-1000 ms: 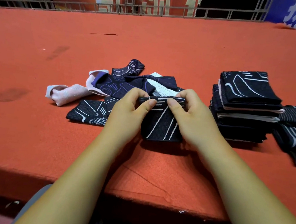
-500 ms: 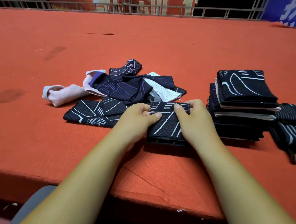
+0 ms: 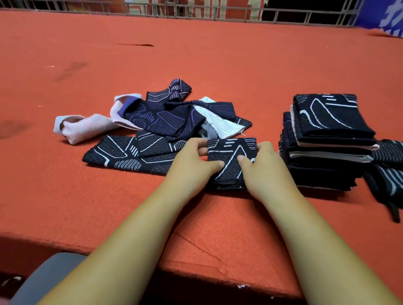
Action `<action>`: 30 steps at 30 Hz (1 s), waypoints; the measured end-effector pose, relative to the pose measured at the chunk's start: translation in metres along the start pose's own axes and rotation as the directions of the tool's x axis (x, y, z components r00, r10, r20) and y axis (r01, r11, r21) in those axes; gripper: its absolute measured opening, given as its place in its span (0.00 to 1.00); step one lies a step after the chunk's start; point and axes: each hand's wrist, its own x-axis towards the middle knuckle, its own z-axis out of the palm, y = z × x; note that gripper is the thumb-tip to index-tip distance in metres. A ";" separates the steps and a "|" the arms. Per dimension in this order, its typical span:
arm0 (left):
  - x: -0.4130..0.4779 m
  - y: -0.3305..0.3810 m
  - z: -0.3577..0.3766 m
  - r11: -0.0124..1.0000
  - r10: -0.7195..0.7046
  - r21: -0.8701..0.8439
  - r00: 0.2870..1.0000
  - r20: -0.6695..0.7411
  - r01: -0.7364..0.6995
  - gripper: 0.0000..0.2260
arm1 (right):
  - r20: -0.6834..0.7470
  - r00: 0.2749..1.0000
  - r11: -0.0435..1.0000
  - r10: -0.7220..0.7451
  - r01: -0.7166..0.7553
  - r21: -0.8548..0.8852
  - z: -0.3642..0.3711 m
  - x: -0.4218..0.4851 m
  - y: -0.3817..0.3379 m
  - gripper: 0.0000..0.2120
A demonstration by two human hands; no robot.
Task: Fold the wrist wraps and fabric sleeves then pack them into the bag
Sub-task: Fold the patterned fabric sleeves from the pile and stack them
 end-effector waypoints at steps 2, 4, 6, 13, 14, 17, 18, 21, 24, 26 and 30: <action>-0.002 0.000 0.000 0.996 0.039 0.085 0.999 -0.004 -0.038 0.27 | 0.004 1.000 1.000 0.005 -0.005 -0.028 0.003 0.000 0.002 0.18; -0.003 0.001 0.001 0.984 0.067 0.169 0.998 -0.014 -0.064 0.28 | -0.006 1.000 0.998 0.000 0.000 -0.059 0.005 -0.001 0.002 0.18; -0.004 0.002 0.003 0.967 0.091 0.242 0.996 -0.024 -0.082 0.28 | -0.021 1.000 0.995 0.002 -0.004 -0.098 0.005 -0.002 0.001 0.19; -0.003 -0.003 0.009 0.893 0.143 0.434 0.989 -0.022 -0.119 0.32 | -0.046 0.999 0.975 -0.023 0.012 -0.224 0.008 -0.010 -0.002 0.21; -0.002 -0.004 0.010 0.879 0.156 0.459 0.988 -0.019 -0.130 0.32 | -0.044 0.999 0.974 -0.030 0.020 -0.226 0.010 -0.011 -0.002 0.21; -0.002 -0.005 0.012 0.835 0.203 0.525 0.979 -0.020 -0.162 0.31 | -0.049 0.998 0.974 -0.046 0.033 -0.226 0.013 -0.012 -0.002 0.21; -0.001 -0.006 0.011 0.817 0.223 0.549 0.974 -0.021 -0.175 0.30 | -0.050 0.997 0.973 -0.050 0.038 -0.230 0.014 -0.012 -0.002 0.22; -0.001 -0.007 0.007 0.800 0.235 0.573 0.972 -0.024 -0.179 0.26 | -0.055 0.996 0.967 -0.067 0.052 -0.249 0.015 -0.010 0.000 0.23; -0.002 -0.006 0.002 0.802 0.252 0.567 0.967 -0.035 -0.188 0.18 | -0.071 0.992 0.955 -0.106 0.082 -0.284 0.015 -0.011 -0.001 0.23; -0.003 -0.005 -0.004 0.783 0.291 0.587 0.955 -0.051 -0.207 0.13 | -0.079 0.987 0.947 -0.142 0.113 -0.301 0.015 -0.012 -0.003 0.22; -0.003 -0.004 -0.022 0.649 0.260 0.747 0.965 -0.039 -0.145 0.14 | -0.066 0.968 0.931 -0.241 0.212 -0.298 0.017 -0.013 -0.004 0.19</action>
